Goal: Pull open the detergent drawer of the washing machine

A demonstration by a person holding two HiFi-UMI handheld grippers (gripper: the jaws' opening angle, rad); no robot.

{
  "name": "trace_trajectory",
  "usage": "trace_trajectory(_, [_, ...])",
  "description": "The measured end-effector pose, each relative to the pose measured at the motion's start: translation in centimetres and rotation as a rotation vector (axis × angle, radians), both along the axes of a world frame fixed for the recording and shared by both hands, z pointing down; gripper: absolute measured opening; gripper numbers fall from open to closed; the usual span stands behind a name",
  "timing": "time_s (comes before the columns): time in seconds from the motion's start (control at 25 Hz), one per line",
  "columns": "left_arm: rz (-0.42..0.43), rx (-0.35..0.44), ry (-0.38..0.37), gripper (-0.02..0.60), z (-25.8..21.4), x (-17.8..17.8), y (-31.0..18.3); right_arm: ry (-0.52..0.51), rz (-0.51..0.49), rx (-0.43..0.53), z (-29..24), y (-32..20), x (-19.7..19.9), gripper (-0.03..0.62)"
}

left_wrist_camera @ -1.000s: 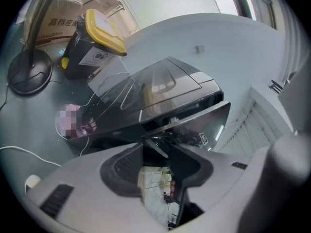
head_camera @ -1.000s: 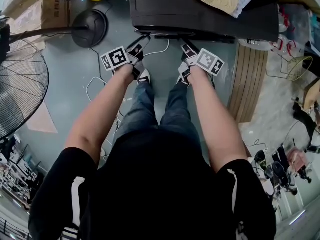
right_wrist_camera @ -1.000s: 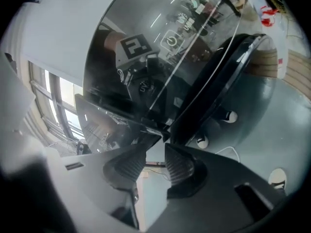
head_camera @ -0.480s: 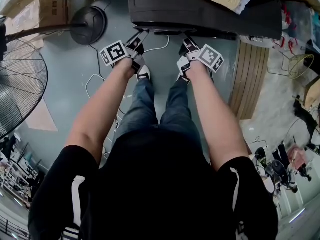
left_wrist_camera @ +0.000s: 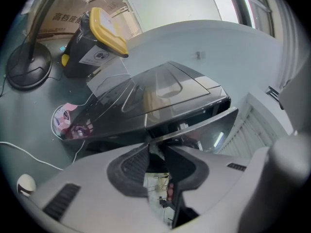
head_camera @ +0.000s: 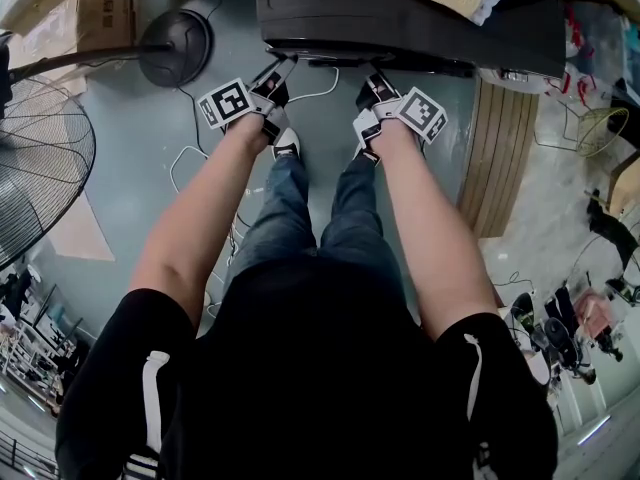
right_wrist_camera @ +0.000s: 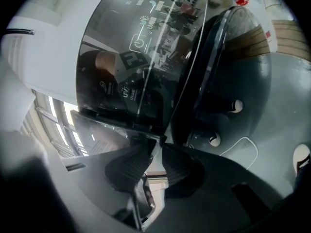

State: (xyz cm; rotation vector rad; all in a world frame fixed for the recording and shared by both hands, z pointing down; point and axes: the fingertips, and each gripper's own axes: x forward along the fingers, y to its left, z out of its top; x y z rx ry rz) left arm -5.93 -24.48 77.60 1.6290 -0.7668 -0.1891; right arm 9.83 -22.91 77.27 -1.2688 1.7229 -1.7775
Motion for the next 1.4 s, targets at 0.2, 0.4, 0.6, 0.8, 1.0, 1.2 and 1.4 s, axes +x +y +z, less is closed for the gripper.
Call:
trace_trajectory(0.2, [-0.001,-0.004,0.004,0.098,0.0,-0.1,0.0,-0.020,0.001,-0.004,0.0,0.1,-0.1,0.079])
trace_trajectory(0.4, [0.005,0.007,-0.006,0.091,0.1,-0.3,0.2,-0.026,-0.005,0.001,0.2,0.3,-0.1,0.077])
trace_trajectory(0.6, [0.001,-0.002,0.016,0.089,0.0,-0.3,1.0,-0.028,-0.007,0.005,0.1,1.0,-0.2,0.077])
trace_trajectory(0.8, [0.008,-0.011,0.024,0.088,-0.1,-0.1,1.9,-0.026,-0.015,0.006,0.1,1.8,-0.1,0.077])
trace_trajectory(1.0, [0.021,0.000,-0.005,0.087,0.2,-0.2,2.7,-0.031,-0.013,0.013,0.1,2.6,0.1,0.075])
trace_trajectory(1.2, [0.026,-0.015,0.031,0.087,0.0,0.3,3.8,-0.034,-0.014,0.008,0.2,3.7,0.3,0.075])
trace_trajectory(1.4, [0.035,-0.018,0.028,0.086,-0.1,0.2,5.3,-0.043,-0.008,0.003,0.2,5.2,0.2,0.075])
